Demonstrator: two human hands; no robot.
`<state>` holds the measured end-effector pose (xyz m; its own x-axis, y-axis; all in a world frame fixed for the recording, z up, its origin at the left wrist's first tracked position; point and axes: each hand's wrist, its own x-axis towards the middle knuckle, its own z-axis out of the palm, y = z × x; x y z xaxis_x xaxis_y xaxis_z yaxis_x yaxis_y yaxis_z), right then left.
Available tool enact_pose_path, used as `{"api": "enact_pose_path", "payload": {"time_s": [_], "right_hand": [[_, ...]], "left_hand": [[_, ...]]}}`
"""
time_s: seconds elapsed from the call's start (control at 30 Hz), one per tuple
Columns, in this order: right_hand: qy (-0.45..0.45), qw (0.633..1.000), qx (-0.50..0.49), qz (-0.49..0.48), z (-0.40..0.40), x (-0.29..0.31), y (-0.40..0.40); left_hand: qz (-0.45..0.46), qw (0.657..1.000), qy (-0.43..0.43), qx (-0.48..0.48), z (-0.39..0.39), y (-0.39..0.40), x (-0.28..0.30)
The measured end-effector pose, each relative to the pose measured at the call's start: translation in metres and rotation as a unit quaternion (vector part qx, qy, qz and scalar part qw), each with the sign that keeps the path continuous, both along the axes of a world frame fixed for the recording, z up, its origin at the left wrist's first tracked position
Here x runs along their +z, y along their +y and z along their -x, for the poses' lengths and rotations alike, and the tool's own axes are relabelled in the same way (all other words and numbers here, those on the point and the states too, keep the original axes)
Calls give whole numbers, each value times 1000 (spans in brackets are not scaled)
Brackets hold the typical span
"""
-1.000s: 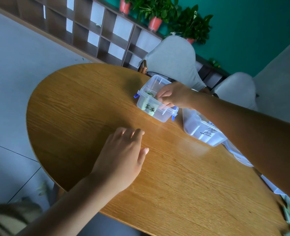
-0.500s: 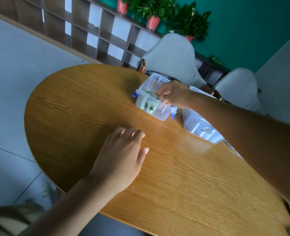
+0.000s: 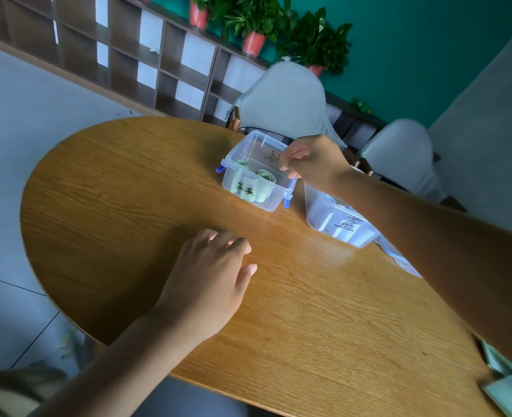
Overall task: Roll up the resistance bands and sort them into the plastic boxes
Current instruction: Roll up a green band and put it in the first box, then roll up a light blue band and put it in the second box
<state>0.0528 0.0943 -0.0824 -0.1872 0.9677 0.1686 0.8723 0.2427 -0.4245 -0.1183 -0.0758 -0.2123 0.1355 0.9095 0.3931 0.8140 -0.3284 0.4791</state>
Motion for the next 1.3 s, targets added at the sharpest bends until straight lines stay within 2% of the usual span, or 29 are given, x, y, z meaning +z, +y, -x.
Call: {"api": "enact_pose_path", "payload": {"time_s": [0.23, 0.57, 0.77, 0.93, 1.1, 1.3], "right_hand": [[51, 999, 3, -2, -40, -2, -47], [47, 997, -47, 34, -127, -30, -136], [-1, 997, -76, 7, -181, -62, -188], [-64, 990, -105, -69, -212, -83, -227], [-104, 976, -171, -90, -244, -88, -243], [-65, 941, -330, -41, -292, -86, -220]], "left_hand": [[3, 999, -10, -38, -14, -8, 2], [-7, 995, -25, -92, -49, -18, 5], [-9, 992, -15, -122, -73, -25, 4], [-14, 988, 7, -150, -91, -31, -1], [-13, 985, 10, -173, -102, -34, -5], [-20, 984, 23, -178, -104, -34, -6]]}}
